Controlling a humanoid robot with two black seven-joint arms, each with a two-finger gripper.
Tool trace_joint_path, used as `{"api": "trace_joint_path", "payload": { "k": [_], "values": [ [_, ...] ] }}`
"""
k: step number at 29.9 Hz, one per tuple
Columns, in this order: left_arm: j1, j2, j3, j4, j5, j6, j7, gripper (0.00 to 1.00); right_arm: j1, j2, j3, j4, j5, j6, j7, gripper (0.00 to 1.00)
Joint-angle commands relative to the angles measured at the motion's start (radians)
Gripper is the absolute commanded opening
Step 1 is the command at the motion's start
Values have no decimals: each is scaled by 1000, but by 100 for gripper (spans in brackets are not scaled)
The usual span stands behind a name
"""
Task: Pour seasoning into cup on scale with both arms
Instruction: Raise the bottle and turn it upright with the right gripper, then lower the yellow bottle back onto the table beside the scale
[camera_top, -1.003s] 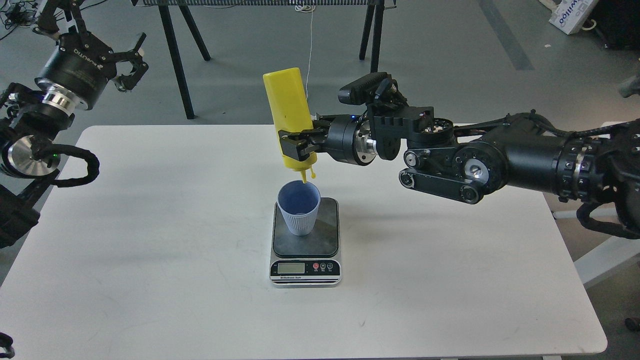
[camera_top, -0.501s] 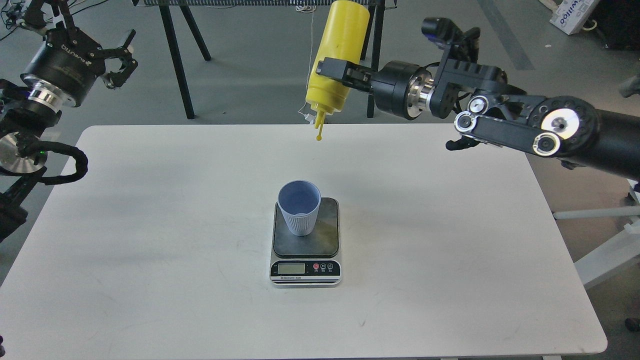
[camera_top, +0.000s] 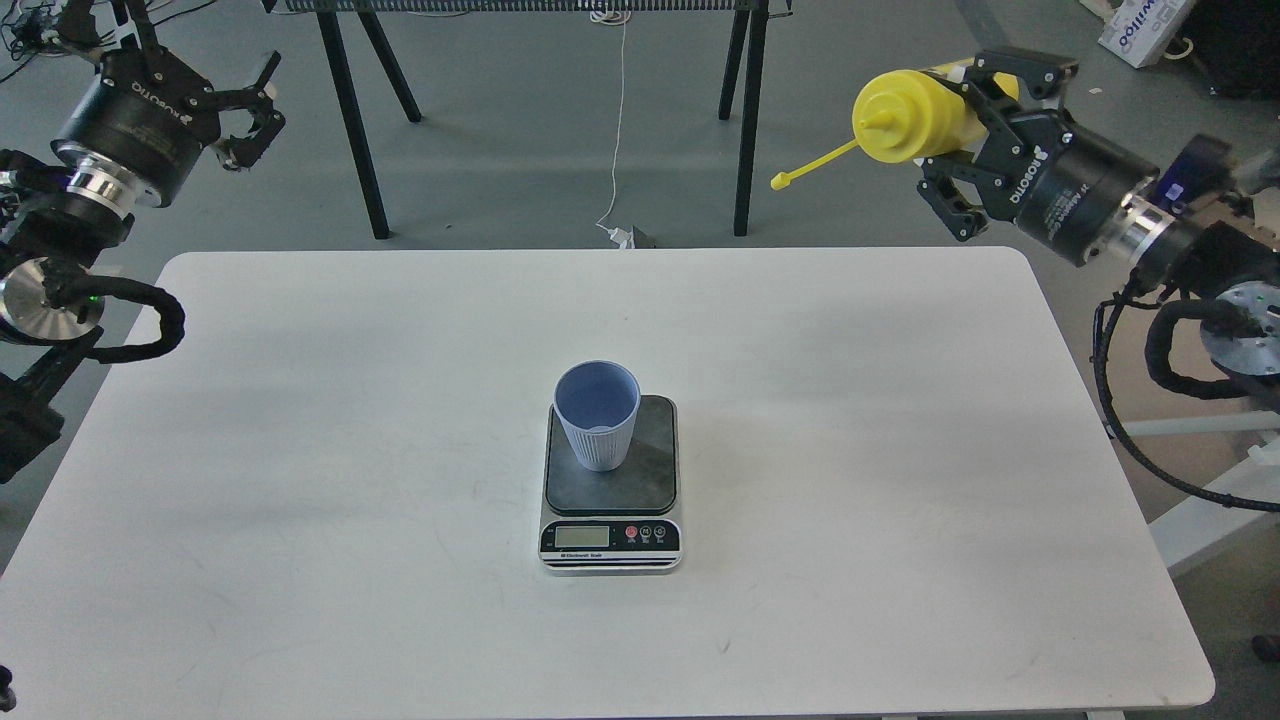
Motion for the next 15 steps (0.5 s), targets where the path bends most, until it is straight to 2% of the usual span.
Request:
{"api": "trace_joint_path", "payload": {
  "k": [1, 3, 10, 15],
  "values": [
    [-1, -1, 2, 0, 1, 4, -1, 100, -186, 9, 112, 6, 150, 52, 14, 23],
    [-1, 0, 6, 0, 1, 4, -1, 100, -287, 37, 169, 4, 185, 101, 25, 24],
    [-1, 11, 14, -1, 7, 30, 2, 100, -556, 243, 294, -45, 193, 104, 100, 27],
    [-2, 14, 12, -3, 7, 34, 2, 100, -682, 411, 413, -79, 216, 104, 106, 29]
  ]
}}
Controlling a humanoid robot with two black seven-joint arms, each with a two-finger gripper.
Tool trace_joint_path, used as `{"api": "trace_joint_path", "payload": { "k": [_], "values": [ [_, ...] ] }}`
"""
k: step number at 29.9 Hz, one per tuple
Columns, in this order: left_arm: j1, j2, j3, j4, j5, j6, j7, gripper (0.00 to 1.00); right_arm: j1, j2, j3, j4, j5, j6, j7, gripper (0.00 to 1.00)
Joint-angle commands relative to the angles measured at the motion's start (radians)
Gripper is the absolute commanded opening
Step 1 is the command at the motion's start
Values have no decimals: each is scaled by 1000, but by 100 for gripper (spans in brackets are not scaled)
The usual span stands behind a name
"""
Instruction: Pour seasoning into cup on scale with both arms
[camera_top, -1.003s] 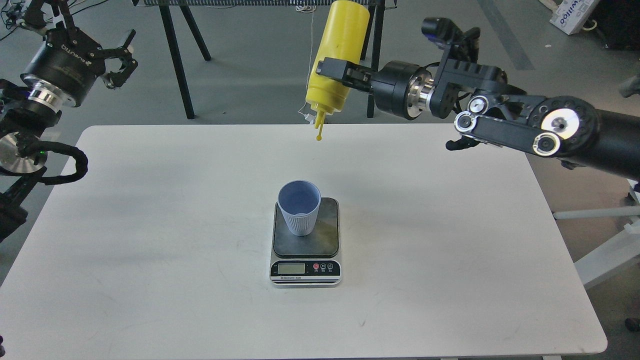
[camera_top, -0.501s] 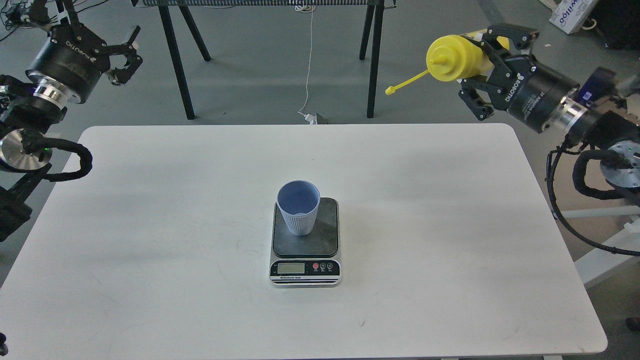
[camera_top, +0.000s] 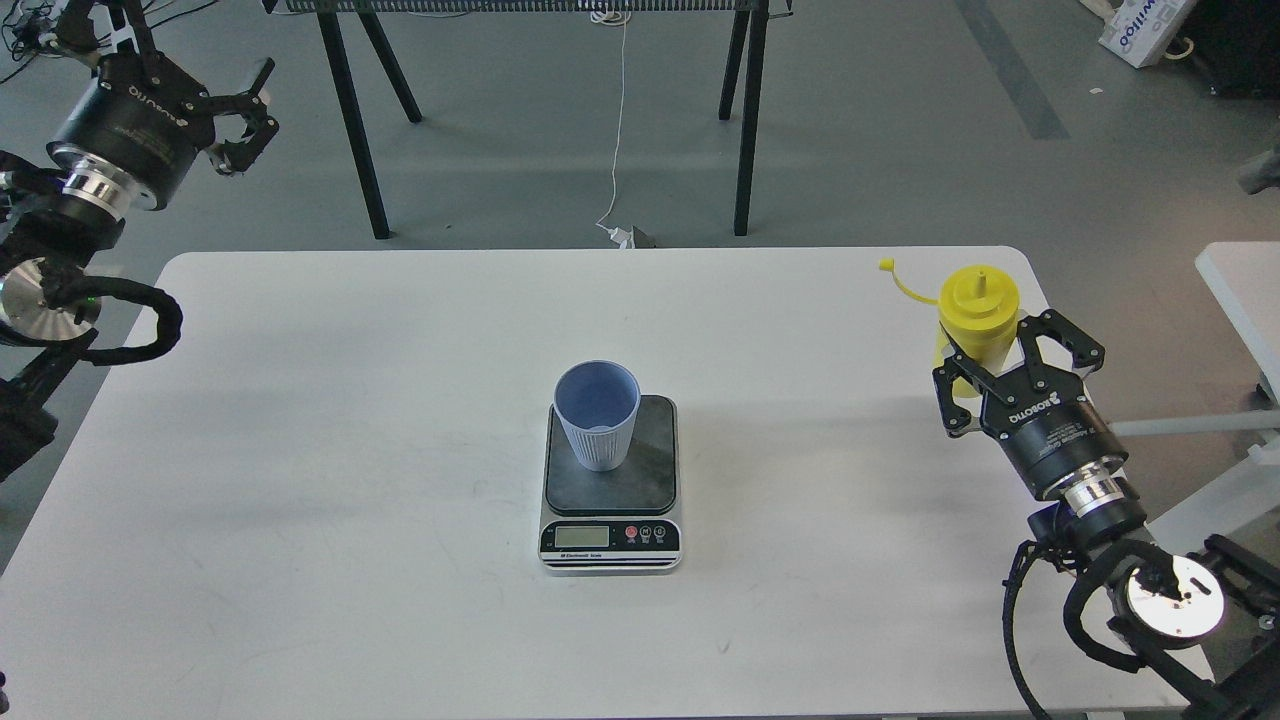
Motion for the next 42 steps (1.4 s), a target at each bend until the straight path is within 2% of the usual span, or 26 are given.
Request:
{"api": "trace_joint_path", "payload": {
  "k": [1, 8, 15, 18, 21, 25, 27, 31, 37, 42],
  "values": [
    [-2, 2, -1, -1, 0, 8, -1, 100, -84, 117, 83, -11, 11, 0, 0, 29],
    [8, 3, -3, -20, 0, 16, -2, 100, -90, 160, 87, -47, 9, 0, -10, 40],
    [12, 5, -3, -52, 0, 31, -2, 100, -99, 185, 70, -97, 6, 0, -11, 42],
    [11, 3, -1, -54, 2, 36, -2, 100, -105, 189, 70, -110, 6, 0, -11, 53],
    [11, 2, -1, -54, 2, 41, -2, 100, -122, 191, 72, -115, 6, 0, -11, 72],
    [8, 2, -4, -52, 2, 35, -1, 100, -138, 189, 72, -103, 5, 0, -10, 82],
    [6, 2, -6, -52, 2, 34, -1, 100, -151, 182, 70, -87, 3, 0, -10, 94],
    [5, 2, -12, -52, 0, 33, -2, 100, -187, 147, 72, -46, -12, 0, -10, 98],
    [5, 19, -12, -52, 0, 30, -2, 100, -275, 9, 77, 57, -18, 0, -7, 99],
    [3, 22, -14, -54, -2, 30, -2, 100, -363, -90, 72, 71, -35, 0, -7, 98]
  ]
}}
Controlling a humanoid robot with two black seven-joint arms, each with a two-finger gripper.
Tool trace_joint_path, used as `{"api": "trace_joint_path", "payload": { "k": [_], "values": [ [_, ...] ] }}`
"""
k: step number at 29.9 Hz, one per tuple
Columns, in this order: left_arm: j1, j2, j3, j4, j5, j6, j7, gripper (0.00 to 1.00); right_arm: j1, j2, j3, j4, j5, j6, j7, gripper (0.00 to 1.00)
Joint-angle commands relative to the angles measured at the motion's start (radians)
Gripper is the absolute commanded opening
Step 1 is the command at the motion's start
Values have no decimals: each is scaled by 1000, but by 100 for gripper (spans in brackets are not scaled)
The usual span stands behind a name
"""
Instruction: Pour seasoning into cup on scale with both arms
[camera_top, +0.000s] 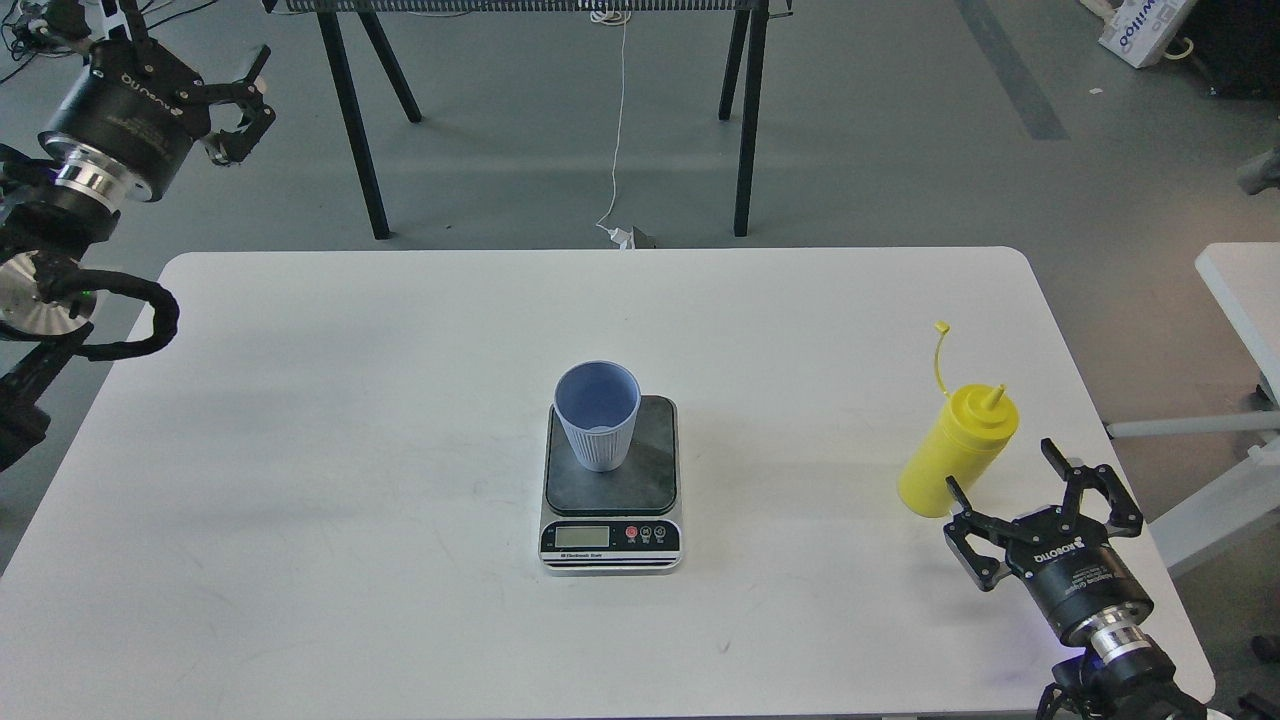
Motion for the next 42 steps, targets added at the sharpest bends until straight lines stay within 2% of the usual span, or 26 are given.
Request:
{"api": "trace_joint_path", "payload": {
  "k": [1, 4, 10, 14, 16, 21, 24, 25, 28, 30, 34, 42],
  "values": [
    [-2, 1, 0, -2, 0, 1, 0, 100, -66, -63, 0, 6, -28, 0, 0, 99],
    [0, 1, 0, -2, -2, 0, 0, 100, -104, -126, 9, 33, -62, 0, 6, 99],
    [-3, 1, -3, -2, -6, -5, 0, 100, -91, -351, 93, 74, -83, 0, 11, 99],
    [-5, -10, -3, 0, -8, -5, 0, 100, 50, -468, 156, 55, -157, 0, 11, 99],
    [-5, -19, -5, 0, -9, -5, 0, 100, 159, -486, 162, 23, -161, 0, 12, 99],
    [-5, -36, -48, 9, -9, -23, 0, 100, 470, -430, 158, -213, -175, 0, 25, 99],
    [-5, -36, -77, 21, -17, -55, 0, 100, 659, -336, 74, -356, -201, 0, 14, 99],
    [-3, -34, -96, 29, -28, -66, 0, 100, 729, -298, 41, -405, -201, 0, 8, 99],
    [3, -34, -130, 54, -62, -89, 2, 100, 868, -201, -22, -567, -190, 0, -49, 99],
    [8, -40, -132, 64, -63, -89, 0, 100, 918, -123, -20, -644, -189, 0, -78, 99],
    [21, -43, -123, 67, -59, -79, 0, 100, 986, 21, -20, -739, -189, 0, -81, 99],
    [61, -40, -121, 67, -52, -80, 0, 100, 989, 81, -23, -753, -189, 0, -80, 99]
  ]
}}
